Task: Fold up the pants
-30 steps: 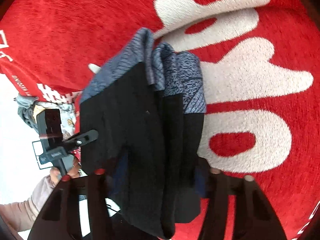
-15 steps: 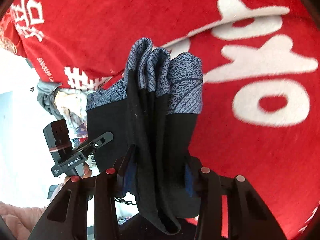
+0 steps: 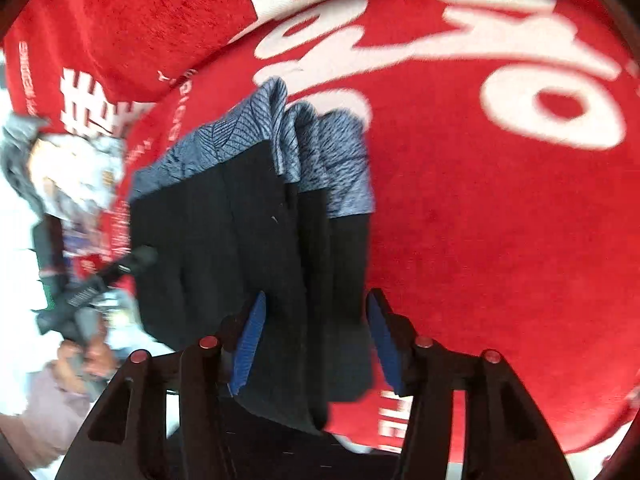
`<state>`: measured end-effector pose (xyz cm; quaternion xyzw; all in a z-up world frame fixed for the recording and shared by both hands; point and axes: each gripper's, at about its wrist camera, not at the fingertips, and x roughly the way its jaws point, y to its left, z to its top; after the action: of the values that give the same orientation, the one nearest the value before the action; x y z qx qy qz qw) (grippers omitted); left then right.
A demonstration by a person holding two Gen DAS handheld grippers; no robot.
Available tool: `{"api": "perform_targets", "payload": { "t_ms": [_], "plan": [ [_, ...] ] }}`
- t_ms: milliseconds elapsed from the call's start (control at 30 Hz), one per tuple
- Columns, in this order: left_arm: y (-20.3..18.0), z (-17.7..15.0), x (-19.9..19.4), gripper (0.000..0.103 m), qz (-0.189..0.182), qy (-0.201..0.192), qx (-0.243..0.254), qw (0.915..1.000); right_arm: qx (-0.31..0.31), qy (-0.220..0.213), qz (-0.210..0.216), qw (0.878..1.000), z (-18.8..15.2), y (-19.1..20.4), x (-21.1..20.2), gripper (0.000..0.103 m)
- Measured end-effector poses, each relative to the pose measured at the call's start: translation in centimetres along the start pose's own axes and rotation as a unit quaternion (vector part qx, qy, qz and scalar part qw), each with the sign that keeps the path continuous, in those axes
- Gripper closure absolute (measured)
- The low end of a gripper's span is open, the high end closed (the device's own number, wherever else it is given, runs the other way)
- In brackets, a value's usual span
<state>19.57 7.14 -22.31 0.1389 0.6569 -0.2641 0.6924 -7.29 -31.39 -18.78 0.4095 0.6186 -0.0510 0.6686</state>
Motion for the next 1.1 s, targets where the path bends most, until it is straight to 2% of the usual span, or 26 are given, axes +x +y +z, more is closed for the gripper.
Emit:
{"api": "perform_targets", "payload": {
  "t_ms": [67, 100, 167, 300, 433, 467, 500, 567, 600, 667, 767, 933, 1033, 1100],
  "plan": [
    [-0.2, -0.1, -1.6, 0.025, 0.005, -0.015, 0.008, 0.9998, -0.011, -0.016, -0.038, 0.999, -0.1, 0.7, -1.5, 0.050],
    [-0.6, -0.3, -2.5, 0.025, 0.003, -0.025, 0.017, 0.9995, -0.016, -0.026, -0.048, 0.998, -0.2, 1.1, -2.4, 0.068],
    [-1.9, -0.7, -3.8, 0.025, 0.002, -0.041, 0.041, 0.9983, -0.022, -0.046, -0.035, 0.998, -0.6, 1.6, -4.0, 0.090],
    [-5.1, -1.5, -3.4, 0.025, 0.017, -0.050, 0.069, 0.9962, -0.043, -0.062, -0.027, 0.997, -0.8, 3.8, -4.4, 0.090],
    [-5.9, -1.5, -0.2, 0.025, 0.018, -0.033, 0.040, 0.9985, -0.054, -0.045, -0.048, 0.996, -0.9, 5.8, -1.3, 0.090],
    [-5.9, -1.4, 0.7, 0.025, 0.023, -0.031, 0.038, 0.9985, -0.058, -0.039, -0.066, 0.995, -0.8, 5.9, -0.4, 0.090],
    [-5.8, -1.5, 1.2, 0.025, 0.025, -0.030, 0.040, 0.9984, -0.061, -0.036, -0.076, 0.995, -1.0, 5.8, 0.1, 0.094],
    [-6.1, -1.8, 1.6, 0.024, 0.035, -0.032, 0.056, 0.9973, -0.059, -0.034, -0.081, 0.994, -1.1, 5.2, 0.9, 0.094],
    [-6.5, -2.0, 1.7, 0.022, 0.043, -0.033, 0.068, 0.9962, -0.053, -0.036, -0.078, 0.995, -1.1, 5.0, 0.9, 0.094],
    [-7.7, -2.4, 2.4, 0.000, 0.056, -0.027, 0.104, 0.9927, -0.052, -0.036, -0.079, 0.995, -1.2, 5.0, 0.9, 0.094],
    [-8.9, -2.5, 3.7, 0.000, 0.091, -0.016, 0.124, 0.9880, -0.054, -0.035, -0.090, 0.994, -1.4, 5.4, 0.9, 0.094],
    [-8.1, -1.3, 4.3, 0.000, 0.072, 0.013, 0.096, 0.9927, -0.049, -0.028, -0.107, 0.993, -1.6, 5.9, 0.9, 0.094],
    [-7.9, -0.9, 4.1, 0.000, 0.067, 0.021, 0.094, 0.9931, -0.044, -0.024, -0.136, 0.989, -2.2, 5.7, 0.5, 0.094],
    [-7.9, -1.1, 3.5, 0.000, 0.072, 0.016, 0.090, 0.9932, -0.021, -0.018, -0.160, 0.987, -2.6, 5.0, -0.3, 0.079]
  ]
}}
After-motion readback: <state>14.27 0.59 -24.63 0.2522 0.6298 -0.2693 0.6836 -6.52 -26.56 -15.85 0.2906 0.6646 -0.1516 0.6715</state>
